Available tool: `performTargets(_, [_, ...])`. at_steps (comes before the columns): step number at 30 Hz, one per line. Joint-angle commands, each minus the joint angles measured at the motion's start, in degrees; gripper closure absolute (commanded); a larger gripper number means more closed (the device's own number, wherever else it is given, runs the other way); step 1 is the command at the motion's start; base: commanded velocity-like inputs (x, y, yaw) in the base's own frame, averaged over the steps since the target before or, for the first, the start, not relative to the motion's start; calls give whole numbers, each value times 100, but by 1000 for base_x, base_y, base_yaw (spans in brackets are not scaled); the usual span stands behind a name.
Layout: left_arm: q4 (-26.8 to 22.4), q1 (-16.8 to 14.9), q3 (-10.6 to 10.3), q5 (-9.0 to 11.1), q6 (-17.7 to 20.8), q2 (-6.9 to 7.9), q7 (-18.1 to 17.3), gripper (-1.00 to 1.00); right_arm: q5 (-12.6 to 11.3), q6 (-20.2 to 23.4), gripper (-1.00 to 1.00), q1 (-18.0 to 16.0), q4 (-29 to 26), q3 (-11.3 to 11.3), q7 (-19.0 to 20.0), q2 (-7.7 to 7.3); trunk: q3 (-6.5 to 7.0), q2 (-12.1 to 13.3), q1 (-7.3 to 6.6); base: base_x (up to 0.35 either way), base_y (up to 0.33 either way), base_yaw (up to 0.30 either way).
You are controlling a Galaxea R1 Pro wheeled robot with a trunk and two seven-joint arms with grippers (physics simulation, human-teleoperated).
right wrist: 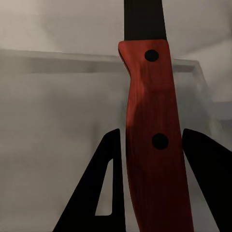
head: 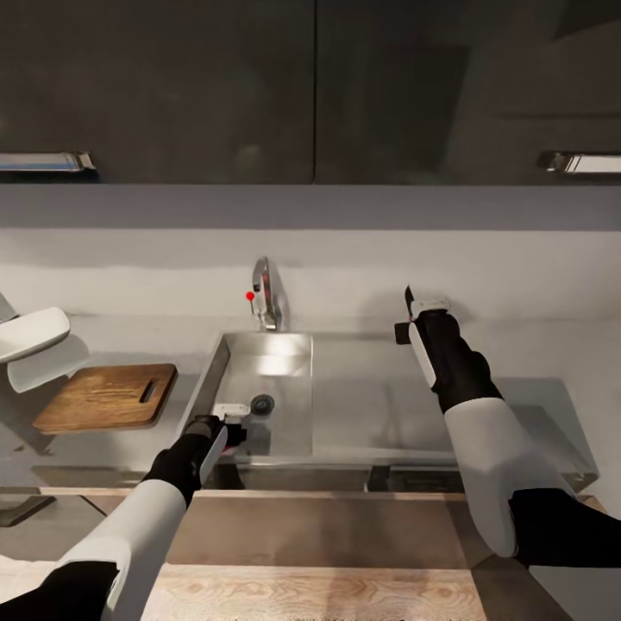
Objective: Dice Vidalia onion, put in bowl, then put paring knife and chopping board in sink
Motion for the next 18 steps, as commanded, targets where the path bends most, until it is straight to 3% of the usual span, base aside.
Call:
performTargets(1, [-8,-4,6,-12,30,-3,11,-100,47,36,100,-6,-3,8,12,0,-21,-12,3,0,0,0])
performTargets(15, [-8,-4,6,-12,22,109,5,-100,47,37,100,-7,29,8,11,0,-80,-12,3,16,0,0])
performTargets(16, [-8,-4,6,-12,16,111,3,100,47,36,100,-7,43,8,11,0,-80,-12,3,0,0,0])
performTargets(18, [-8,-4,6,-12,13,149,2,100,47,36,100,-7,59,8,11,-4,-80,-12,3,0,0,0])
